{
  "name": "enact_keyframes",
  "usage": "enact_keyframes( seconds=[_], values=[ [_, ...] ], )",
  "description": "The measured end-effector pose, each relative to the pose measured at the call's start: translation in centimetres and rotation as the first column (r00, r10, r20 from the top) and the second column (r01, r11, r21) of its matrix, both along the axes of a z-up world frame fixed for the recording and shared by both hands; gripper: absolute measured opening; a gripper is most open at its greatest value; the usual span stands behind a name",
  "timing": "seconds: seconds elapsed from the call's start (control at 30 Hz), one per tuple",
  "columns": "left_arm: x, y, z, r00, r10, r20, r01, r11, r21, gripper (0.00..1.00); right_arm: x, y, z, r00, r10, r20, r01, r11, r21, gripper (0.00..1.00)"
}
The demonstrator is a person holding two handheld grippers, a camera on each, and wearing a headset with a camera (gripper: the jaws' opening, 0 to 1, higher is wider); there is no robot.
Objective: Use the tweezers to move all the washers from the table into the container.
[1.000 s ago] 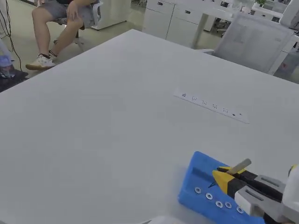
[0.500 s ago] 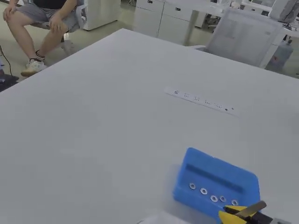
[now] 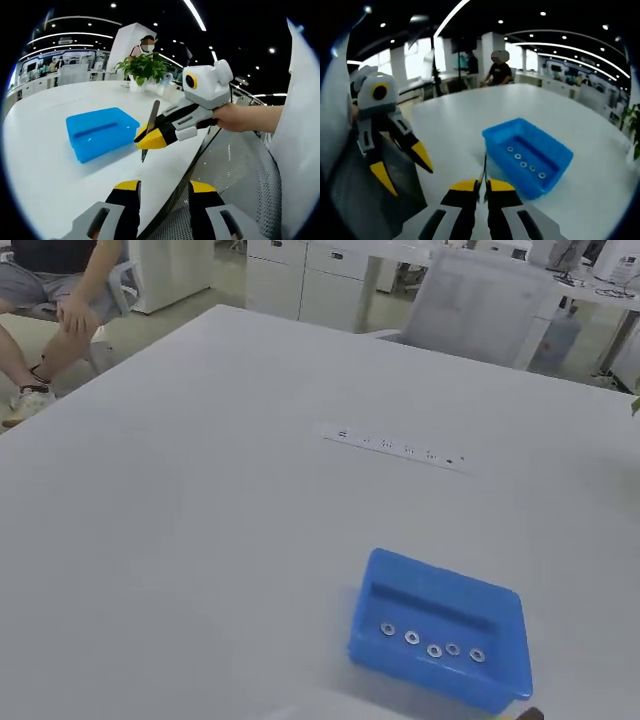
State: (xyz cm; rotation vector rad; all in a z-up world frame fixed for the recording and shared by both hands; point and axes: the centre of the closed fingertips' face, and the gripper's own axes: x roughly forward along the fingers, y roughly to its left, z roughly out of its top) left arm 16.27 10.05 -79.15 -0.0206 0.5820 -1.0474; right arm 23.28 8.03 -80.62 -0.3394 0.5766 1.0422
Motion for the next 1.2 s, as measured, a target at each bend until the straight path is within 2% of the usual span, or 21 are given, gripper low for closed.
enact_keyframes(
  seconds=[0.1,0.13,0.23,0.27,0.33,0.37,0.43,0.5,0.53,0.63,0.67,0.77,0.83,1.03,1.1,1.13,1.2],
  values=[
    [-0.1,0.1,0.4,1.000,-0.016,0.001,0.016,1.000,-0.012,0.29,-1.2,0.4,0.1,0.993,0.115,0.022,-0.114,0.992,-0.050,0.04],
    [0.0,0.2,0.5,1.000,-0.019,-0.002,0.019,1.000,-0.012,0.26,-1.9,0.5,0.0,0.986,0.163,0.024,-0.161,0.984,-0.069,0.04],
    [0.2,0.4,1.6,1.000,-0.030,-0.003,0.030,0.998,-0.052,0.18,-3.2,0.9,0.0,0.968,0.248,0.023,-0.246,0.966,-0.085,0.04],
    [0.3,0.4,1.9,0.999,-0.038,0.002,0.038,0.997,-0.063,0.15,-3.4,0.9,-0.1,0.967,0.252,0.018,-0.250,0.965,-0.083,0.04],
    [0.4,0.4,2.9,0.995,-0.083,0.053,0.087,0.994,-0.072,0.13,-3.9,1.0,-0.2,0.963,0.271,0.008,-0.270,0.959,-0.083,0.04],
    [0.3,0.4,3.3,0.990,-0.116,0.079,0.121,0.991,-0.060,0.14,-4.2,1.0,-0.4,0.958,0.288,0.004,-0.286,0.953,-0.095,0.04],
    [0.3,0.3,3.6,0.985,-0.143,0.097,0.149,0.988,-0.051,0.15,-4.6,0.9,-0.8,0.948,0.318,-0.003,-0.316,0.940,-0.125,0.04],
    [0.5,0.4,3.8,0.984,-0.153,0.091,0.157,0.987,-0.044,0.13,-4.8,0.9,-0.9,0.938,0.347,-0.005,-0.343,0.927,-0.149,0.04],
    [0.7,0.5,4.2,0.984,-0.156,0.087,0.162,0.985,-0.057,0.11,-5.1,1.0,-1.0,0.928,0.372,-0.008,-0.368,0.915,-0.167,0.04],
    [0.9,0.2,4.9,0.983,-0.168,0.072,0.175,0.980,-0.095,0.08,-5.4,1.2,-1.1,0.914,0.406,-0.009,-0.400,0.895,-0.197,0.03],
    [0.9,0.1,5.1,0.981,-0.180,0.078,0.187,0.978,-0.091,0.08,-5.4,1.3,-1.1,0.909,0.416,-0.011,-0.409,0.889,-0.208,0.03],
    [0.7,-0.3,5.2,0.967,-0.230,0.113,0.236,0.971,-0.038,0.06,-5.7,1.5,-1.3,0.897,0.442,-0.017,-0.434,0.871,-0.230,0.03],
    [0.6,-0.7,5.2,0.962,-0.241,0.125,0.245,0.969,-0.018,0.06,-5.9,1.7,-1.4,0.886,0.463,-0.019,-0.453,0.858,-0.242,0.03],
    [0.6,-1.5,5.1,0.954,-0.269,0.133,0.272,0.962,0.001,0.05,-6.2,1.8,-1.9,0.859,0.511,-0.034,-0.496,0.815,-0.298,0.03],
    [0.4,-1.5,4.6,0.945,-0.298,0.135,0.295,0.955,0.037,0.01,-6.2,1.7,-1.9,0.854,0.519,-0.037,-0.504,0.807,-0.308,0.03],
    [0.7,-1.5,4.4,0.943,-0.295,0.152,0.289,0.955,0.062,0.00,-6.2,1.7,-1.9,0.853,0.521,-0.037,-0.506,0.805,-0.310,0.03],
    [0.5,-1.4,4.3,0.942,-0.309,0.132,0.303,0.951,0.065,0.00,-6.2,1.6,-2.0,0.847,0.530,-0.044,-0.514,0.795,-0.323,0.03]
  ],
)
